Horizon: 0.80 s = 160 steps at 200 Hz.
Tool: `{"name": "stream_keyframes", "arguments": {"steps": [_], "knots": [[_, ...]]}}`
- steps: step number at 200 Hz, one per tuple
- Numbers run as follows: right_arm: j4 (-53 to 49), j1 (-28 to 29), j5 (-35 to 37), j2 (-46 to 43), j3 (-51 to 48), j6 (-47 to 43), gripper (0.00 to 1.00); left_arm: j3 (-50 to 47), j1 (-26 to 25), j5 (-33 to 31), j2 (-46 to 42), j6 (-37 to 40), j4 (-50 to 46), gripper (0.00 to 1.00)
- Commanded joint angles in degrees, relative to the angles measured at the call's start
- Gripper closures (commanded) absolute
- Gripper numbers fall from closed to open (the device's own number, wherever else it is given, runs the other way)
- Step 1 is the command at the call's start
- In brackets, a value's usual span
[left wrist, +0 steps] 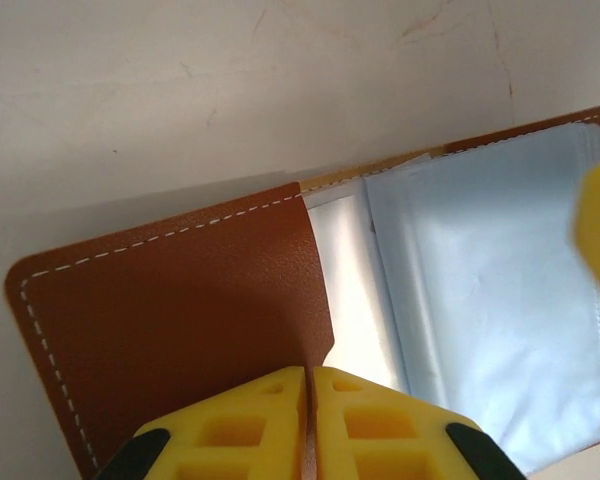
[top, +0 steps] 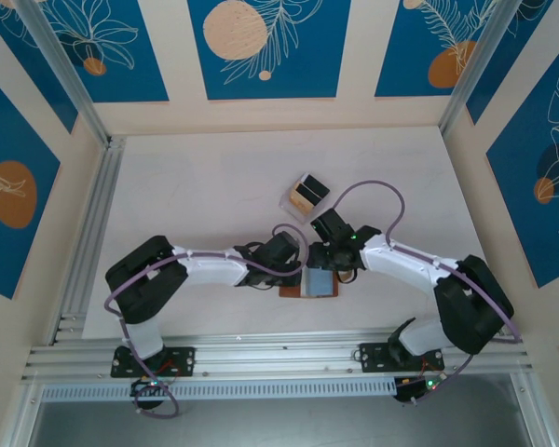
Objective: Put the credit cards into the card holder
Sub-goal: Move the card holder to the bottom-center of the table.
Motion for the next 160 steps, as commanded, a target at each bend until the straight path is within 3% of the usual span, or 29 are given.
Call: {"name": "stream_keyframes", "arguments": {"steps": [1,85,160], "knots": [[1.0,0.2,-1.7,2.7,1.2,-0.7,0.44,-1.7,-0.4,-1.4,-0.5,-0.7,-2.9,0.89],[1.1,1.2,0.9,8.4,0.6,1.2,0.51,-1.8,-0.4,-1.6,-0.6,-0.4,-3.1,0.89],[-1.4,3.4,4.5,9.3,1.9,2.0,0.75,-1.7,-0.4,-2.1,-0.9,-0.1,-3.9,0.89]]}}
